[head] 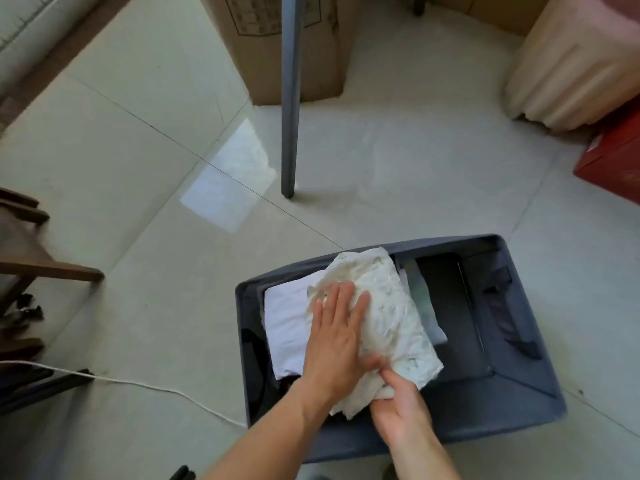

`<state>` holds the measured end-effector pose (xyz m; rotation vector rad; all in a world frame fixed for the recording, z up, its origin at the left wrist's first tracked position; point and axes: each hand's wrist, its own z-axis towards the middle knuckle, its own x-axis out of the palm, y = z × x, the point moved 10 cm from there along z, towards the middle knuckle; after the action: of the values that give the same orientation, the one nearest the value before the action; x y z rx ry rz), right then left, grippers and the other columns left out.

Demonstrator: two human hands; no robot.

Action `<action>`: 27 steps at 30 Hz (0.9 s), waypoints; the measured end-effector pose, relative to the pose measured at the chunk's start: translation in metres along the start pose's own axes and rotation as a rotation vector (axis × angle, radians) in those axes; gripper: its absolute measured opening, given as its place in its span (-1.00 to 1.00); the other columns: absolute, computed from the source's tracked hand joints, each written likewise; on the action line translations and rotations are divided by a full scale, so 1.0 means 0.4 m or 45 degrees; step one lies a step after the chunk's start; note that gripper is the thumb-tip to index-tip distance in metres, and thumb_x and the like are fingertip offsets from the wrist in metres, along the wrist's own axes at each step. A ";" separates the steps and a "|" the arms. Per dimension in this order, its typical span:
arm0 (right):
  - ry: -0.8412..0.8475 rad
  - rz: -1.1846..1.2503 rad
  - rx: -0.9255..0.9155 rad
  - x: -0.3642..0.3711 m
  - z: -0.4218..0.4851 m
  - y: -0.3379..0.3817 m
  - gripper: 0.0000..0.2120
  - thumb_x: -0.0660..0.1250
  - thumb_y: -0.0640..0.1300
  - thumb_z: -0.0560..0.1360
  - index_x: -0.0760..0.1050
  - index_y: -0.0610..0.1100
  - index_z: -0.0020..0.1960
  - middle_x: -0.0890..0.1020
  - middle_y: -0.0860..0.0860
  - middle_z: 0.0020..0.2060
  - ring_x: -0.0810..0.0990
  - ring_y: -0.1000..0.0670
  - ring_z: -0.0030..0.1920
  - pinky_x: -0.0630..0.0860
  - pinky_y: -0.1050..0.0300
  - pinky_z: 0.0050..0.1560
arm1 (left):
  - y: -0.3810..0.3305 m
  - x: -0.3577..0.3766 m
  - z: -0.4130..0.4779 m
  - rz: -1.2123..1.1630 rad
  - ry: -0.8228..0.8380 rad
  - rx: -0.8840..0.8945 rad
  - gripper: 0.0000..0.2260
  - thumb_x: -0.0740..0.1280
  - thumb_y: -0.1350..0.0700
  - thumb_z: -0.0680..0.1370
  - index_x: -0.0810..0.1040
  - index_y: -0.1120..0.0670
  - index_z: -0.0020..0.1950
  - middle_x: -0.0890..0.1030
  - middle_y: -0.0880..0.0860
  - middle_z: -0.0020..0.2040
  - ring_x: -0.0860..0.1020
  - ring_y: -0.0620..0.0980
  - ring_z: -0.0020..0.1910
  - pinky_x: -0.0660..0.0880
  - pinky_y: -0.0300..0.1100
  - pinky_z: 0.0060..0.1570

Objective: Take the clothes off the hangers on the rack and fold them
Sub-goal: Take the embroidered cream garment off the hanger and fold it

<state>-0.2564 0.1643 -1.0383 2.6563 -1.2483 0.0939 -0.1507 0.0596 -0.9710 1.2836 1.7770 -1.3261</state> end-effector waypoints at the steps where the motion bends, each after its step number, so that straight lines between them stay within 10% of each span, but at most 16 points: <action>1: -0.019 -0.060 0.005 -0.008 0.000 0.003 -0.44 0.45 -0.41 0.20 0.52 -0.35 0.21 0.62 -0.28 0.12 0.62 -0.21 0.05 0.54 -0.09 0.03 | 0.004 0.028 0.012 -0.023 0.152 0.043 -0.10 0.30 -0.32 0.43 -0.04 -0.01 0.61 -0.18 0.03 0.59 -0.24 0.09 0.58 -0.40 -0.09 0.47; 6: -0.182 -0.404 0.021 -0.066 0.024 0.013 -0.69 0.35 -0.41 0.47 0.51 -0.27 0.20 0.63 -0.25 0.06 0.61 -0.20 -0.02 0.53 -0.03 -0.11 | 0.010 0.085 0.062 0.185 0.459 0.246 0.00 0.38 -0.26 0.45 -0.26 0.00 0.59 -0.32 0.02 0.58 -0.41 -0.02 0.52 -0.47 -0.09 0.42; 14: -0.322 -0.753 -0.016 -0.089 -0.023 0.015 -0.72 0.46 -0.22 0.44 0.47 -0.24 0.08 0.61 -0.24 0.05 0.56 -0.26 0.14 0.47 -0.16 0.20 | 0.000 0.069 0.062 0.314 0.444 0.204 -0.02 0.33 -0.32 0.46 -0.24 -0.02 0.60 -0.28 0.02 0.60 -0.36 0.00 0.55 -0.37 0.00 0.50; 19: -0.377 -0.927 -0.229 -0.090 -0.093 0.085 -0.86 0.36 -0.29 0.47 0.44 -0.36 -0.11 0.50 -0.12 -0.28 0.41 -0.07 -0.34 0.49 0.00 -0.29 | -0.001 0.015 0.018 0.341 0.413 0.122 -0.06 0.26 -0.36 0.48 -0.25 -0.04 0.60 -0.28 -0.01 0.60 -0.38 0.02 0.54 -0.37 0.06 0.50; 27: -0.208 -0.851 -0.375 0.019 -0.212 0.177 -0.90 0.24 -0.35 0.51 0.50 -0.23 -0.02 0.51 -0.10 -0.32 0.45 -0.02 -0.31 0.45 0.11 -0.30 | -0.009 -0.139 -0.019 0.174 0.244 -0.112 -0.29 0.21 -0.18 0.60 -0.10 -0.02 0.61 -0.12 0.00 0.62 -0.29 0.05 0.57 -0.27 0.04 0.53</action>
<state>-0.3034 0.1324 -0.9434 2.6914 -0.3142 -0.3806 -0.1323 0.0468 -0.9193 1.4962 1.8164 -1.0692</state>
